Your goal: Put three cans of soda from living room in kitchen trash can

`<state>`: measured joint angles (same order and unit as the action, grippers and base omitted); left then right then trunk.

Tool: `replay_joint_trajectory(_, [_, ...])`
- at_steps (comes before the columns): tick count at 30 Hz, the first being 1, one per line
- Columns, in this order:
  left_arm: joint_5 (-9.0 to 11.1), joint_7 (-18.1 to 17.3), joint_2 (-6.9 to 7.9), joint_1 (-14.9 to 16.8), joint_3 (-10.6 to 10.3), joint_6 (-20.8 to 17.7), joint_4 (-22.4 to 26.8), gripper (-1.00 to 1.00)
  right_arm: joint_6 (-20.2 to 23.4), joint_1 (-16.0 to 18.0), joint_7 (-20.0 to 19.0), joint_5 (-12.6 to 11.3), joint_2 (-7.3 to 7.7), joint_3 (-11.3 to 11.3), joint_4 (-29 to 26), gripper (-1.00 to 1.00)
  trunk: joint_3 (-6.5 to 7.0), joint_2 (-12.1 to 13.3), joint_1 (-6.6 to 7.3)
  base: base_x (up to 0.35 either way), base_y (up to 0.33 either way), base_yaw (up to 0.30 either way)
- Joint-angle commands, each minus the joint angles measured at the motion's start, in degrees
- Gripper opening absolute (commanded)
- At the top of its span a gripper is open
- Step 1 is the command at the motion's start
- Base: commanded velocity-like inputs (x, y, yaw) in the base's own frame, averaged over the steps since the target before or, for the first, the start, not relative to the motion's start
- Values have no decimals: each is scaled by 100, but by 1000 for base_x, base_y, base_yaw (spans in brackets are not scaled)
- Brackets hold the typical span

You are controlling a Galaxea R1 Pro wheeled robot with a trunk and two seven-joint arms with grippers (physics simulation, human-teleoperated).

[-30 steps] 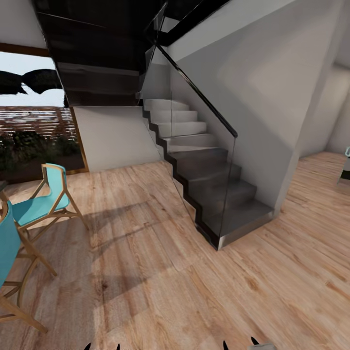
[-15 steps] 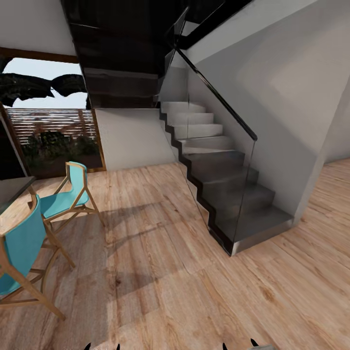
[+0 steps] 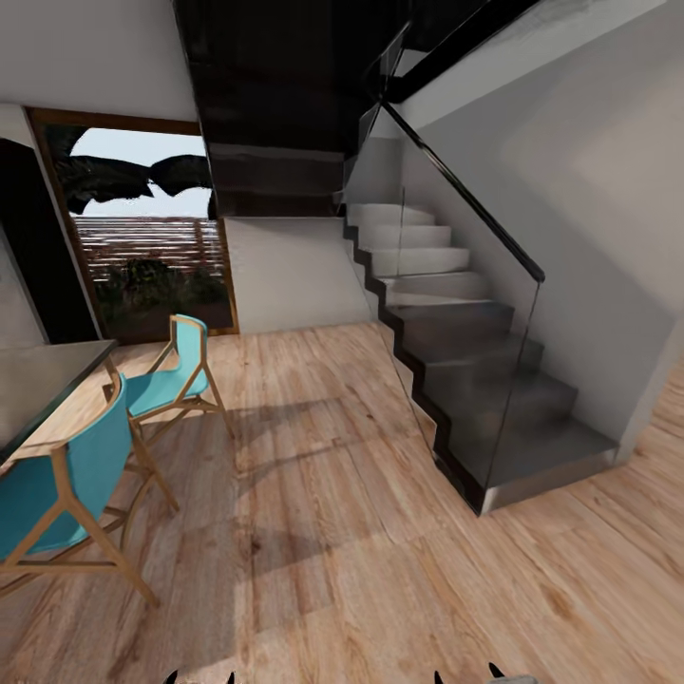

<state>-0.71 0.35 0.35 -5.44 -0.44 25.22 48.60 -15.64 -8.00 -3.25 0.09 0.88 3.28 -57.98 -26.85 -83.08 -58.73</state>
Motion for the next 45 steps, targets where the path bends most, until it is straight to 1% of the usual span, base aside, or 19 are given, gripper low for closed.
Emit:
replay_joint_trajectory(1, [0, 0, 0, 0, 0, 0, 0, 100, 0, 0, 0, 0, 0, 9, 3, 100, 6, 0, 0, 0, 0, 216])
replay_joint_trajectory(14, [0, 0, 0, 3, 0, -1, 0, 100, 0, 0, 7, 0, 0, 54, 36, 100, 69, 0, 0, 0, 0, 219])
replay_joint_trajectory(18, [0, 0, 0, 5, 0, -4, 0, 100, 0, 0, 8, 0, -9, 56, 38, 100, 73, 0, 0, 0, 0, 240])
replay_joint_trajectory(21, [0, 0, 0, 3, 0, 0, 0, 100, 0, 0, 9, 7, -58, 58, 40, 100, 75, 0, 0, 0, 0, 244])
replay_joint_trajectory(24, [0, 0, 0, 4, 0, 0, 0, 100, 0, 0, 9, 8, -69, 59, 41, 100, 75, 0, 0, 0, 0, 246])
replay_joint_trajectory(45, [0, 0, 0, 4, 0, 1, 0, 100, 0, 0, 9, 9, -79, 59, 107, 100, 75, 0, 0, 0, 0, 246])
